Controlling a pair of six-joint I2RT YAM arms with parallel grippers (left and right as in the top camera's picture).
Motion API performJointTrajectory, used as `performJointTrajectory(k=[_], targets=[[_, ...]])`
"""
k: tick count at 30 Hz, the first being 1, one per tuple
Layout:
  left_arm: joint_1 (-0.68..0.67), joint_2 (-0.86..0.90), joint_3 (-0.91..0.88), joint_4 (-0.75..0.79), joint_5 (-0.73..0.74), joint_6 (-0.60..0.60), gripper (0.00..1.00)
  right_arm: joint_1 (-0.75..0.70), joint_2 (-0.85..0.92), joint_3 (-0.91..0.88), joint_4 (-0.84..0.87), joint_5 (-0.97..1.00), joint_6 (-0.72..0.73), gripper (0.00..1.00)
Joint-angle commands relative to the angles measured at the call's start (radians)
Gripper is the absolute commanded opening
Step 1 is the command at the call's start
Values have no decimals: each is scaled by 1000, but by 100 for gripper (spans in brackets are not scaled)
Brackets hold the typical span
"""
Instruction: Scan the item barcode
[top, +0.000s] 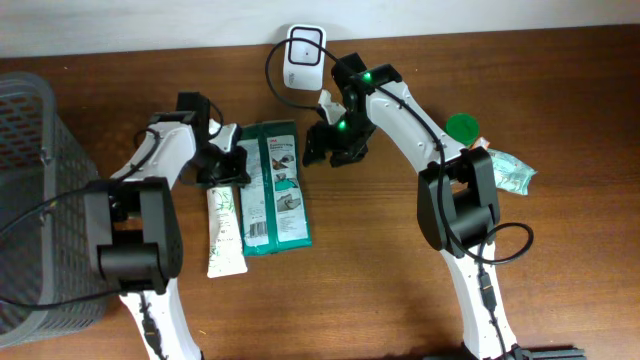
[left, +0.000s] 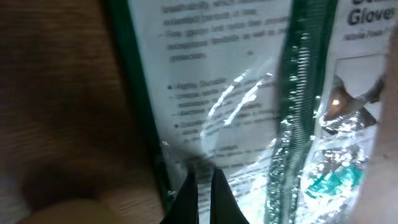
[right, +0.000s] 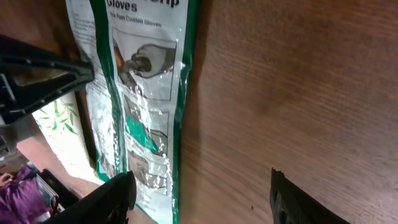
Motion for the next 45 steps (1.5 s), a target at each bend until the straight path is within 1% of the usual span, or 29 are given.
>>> performJointTrajectory(k=[1, 3, 7, 9, 11, 12, 13, 14, 16, 18, 19, 21, 25, 27, 31, 32, 36, 38, 41, 43, 45], targets=[[-13, 32, -8, 0, -134, -76, 0, 4, 8, -14, -15, -16, -18, 66], [-13, 34, -8, 0, -134, -77, 0, 8, 8, -58, -8, -51, -18, 66], [-13, 34, -8, 11, -151, -76, 0, 52, 8, -183, 80, -175, -14, 66], [-13, 34, -8, 11, -151, -76, 0, 92, 8, -220, 138, -177, 57, 65], [-13, 34, -8, 11, -151, -76, 0, 139, 8, -285, 270, -174, 190, 61], [-13, 34, -8, 11, -151, -76, 0, 161, 8, -337, 378, -175, 284, 59], [-13, 34, -8, 11, -151, -76, 0, 167, 8, -364, 446, -180, 328, 56], [-13, 34, -8, 11, -151, -76, 0, 167, 8, -372, 487, -191, 336, 55], [-13, 34, -8, 11, -151, -76, 0, 166, 8, -373, 620, -257, 341, 55], [-13, 34, -8, 11, -151, -76, 0, 169, 8, -373, 678, -260, 361, 51], [-13, 34, -8, 11, -151, -76, 0, 169, 8, -373, 686, -256, 360, 50], [-13, 34, -8, 11, -151, -76, 0, 160, 8, -373, 686, -213, 352, 44], [-13, 34, -8, 11, -151, -76, 0, 133, 8, -373, 690, -98, 332, 44], [-13, 34, -8, 11, -152, -76, 0, 135, 8, -373, 715, -98, 299, 45], [-13, 34, -8, 11, -152, -76, 0, 180, 9, -373, 756, -99, 288, 44], [-13, 34, -8, 11, -152, -76, 0, 182, 9, -373, 757, -98, 288, 38], [-13, 34, -8, 11, -152, -76, 0, 180, 9, -373, 735, -99, 288, 4], [-12, 34, -8, 12, -152, -76, 0, 177, 9, -373, 721, -100, 288, 4], [-12, 16, 76, -61, -151, -75, 0, 138, -29, -372, 697, -151, 227, 4], [-8, -47, 186, -141, -152, -75, 0, 104, -127, -372, 635, -157, 145, 4], [-5, -96, 241, -170, -152, -75, 1, 79, -211, -372, 603, -179, 97, 4]])
